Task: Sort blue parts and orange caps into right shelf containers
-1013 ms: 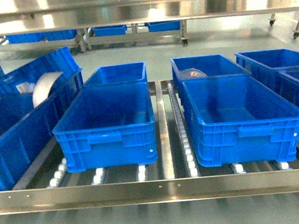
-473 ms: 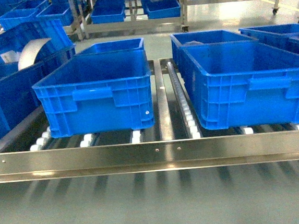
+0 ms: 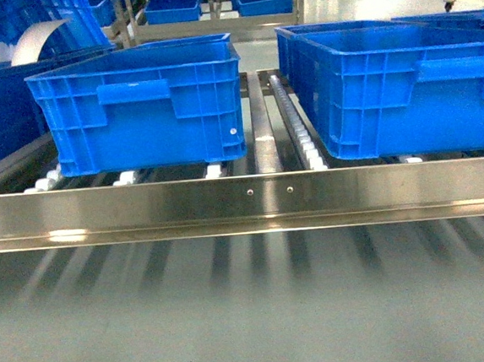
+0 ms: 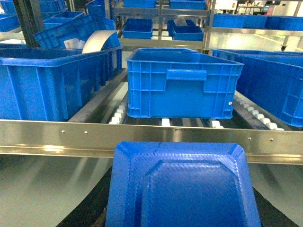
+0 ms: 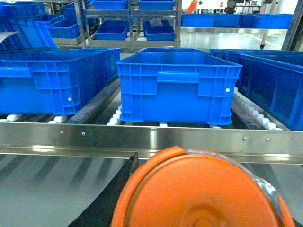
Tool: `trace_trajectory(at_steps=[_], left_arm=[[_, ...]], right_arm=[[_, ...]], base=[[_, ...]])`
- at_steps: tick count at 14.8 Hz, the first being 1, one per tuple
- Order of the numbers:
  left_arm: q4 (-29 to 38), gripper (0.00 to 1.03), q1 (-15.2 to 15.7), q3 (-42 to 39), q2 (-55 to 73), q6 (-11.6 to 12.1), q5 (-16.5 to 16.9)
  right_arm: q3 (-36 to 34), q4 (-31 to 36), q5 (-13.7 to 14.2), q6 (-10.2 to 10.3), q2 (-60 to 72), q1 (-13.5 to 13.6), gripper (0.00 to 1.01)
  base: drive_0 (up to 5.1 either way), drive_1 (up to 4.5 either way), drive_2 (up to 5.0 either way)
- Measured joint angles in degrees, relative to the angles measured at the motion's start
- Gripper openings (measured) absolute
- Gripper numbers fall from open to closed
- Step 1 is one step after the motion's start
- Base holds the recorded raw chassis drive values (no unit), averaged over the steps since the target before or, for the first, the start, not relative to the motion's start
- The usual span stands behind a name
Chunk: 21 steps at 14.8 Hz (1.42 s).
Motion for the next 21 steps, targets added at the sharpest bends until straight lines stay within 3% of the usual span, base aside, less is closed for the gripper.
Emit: trace_trajectory(at_steps=[5,21], left_arm=[[0.0,0.41,0.0,0.0,0.0,0.0,0.0],[0.0,0.41,0.0,0.0,0.0,0.0,0.0]], right_arm=[[0.0,0.0,0.0,0.0,0.0,0.0,0.43],[0.0,0.1,0.0,0.0,0.0,0.0,0.43]], base=[[0.0,0.0,0.0],[0.1,4.12,-4.0]])
